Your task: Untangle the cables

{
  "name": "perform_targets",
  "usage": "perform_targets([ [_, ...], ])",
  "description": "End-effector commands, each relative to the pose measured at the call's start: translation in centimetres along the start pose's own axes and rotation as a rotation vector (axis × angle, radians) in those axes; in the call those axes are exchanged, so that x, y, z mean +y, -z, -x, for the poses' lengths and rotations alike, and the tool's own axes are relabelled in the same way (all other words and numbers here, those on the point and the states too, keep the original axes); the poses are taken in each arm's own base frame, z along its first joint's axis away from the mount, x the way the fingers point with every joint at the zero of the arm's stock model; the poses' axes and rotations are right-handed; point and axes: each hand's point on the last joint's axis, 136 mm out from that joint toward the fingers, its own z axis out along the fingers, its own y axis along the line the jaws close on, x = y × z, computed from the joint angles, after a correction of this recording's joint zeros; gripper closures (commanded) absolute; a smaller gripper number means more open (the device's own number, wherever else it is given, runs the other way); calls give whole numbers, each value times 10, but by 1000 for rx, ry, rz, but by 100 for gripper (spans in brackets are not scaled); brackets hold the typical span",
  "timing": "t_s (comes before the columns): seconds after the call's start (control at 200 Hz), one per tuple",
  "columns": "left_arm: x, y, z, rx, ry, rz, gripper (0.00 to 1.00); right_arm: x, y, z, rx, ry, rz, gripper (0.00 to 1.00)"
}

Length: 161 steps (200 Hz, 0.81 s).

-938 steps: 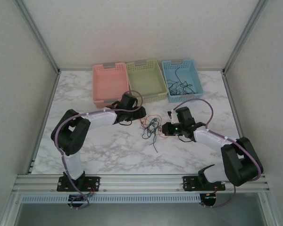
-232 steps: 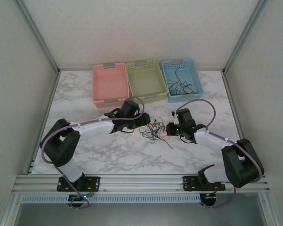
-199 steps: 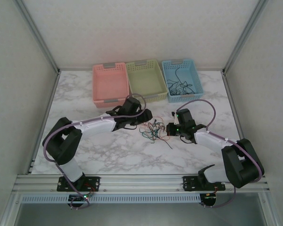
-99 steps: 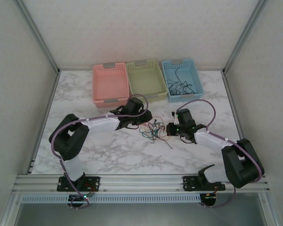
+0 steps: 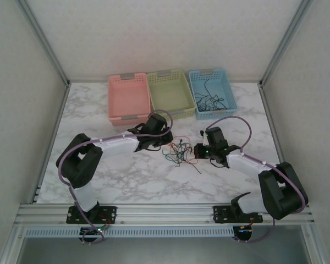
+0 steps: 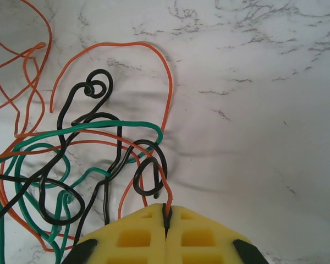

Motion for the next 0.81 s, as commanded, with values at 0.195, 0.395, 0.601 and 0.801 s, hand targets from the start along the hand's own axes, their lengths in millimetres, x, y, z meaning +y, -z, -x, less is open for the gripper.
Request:
perform_targets([
  [0.195, 35, 109, 68, -180, 14, 34, 100, -4, 5, 4, -29, -7, -18, 100],
  [0.395, 68, 222, 92, -352, 17, 90, 100, -10, 10, 6, -57, -15, -53, 100],
  [0.601, 95, 303, 94, -492, 30, 171, 100, -17, 9, 7, -58, -30, -83, 100],
  [0.801, 94, 298, 84, -456, 41, 118, 100, -15, 10, 8, -58, -28, -70, 100],
])
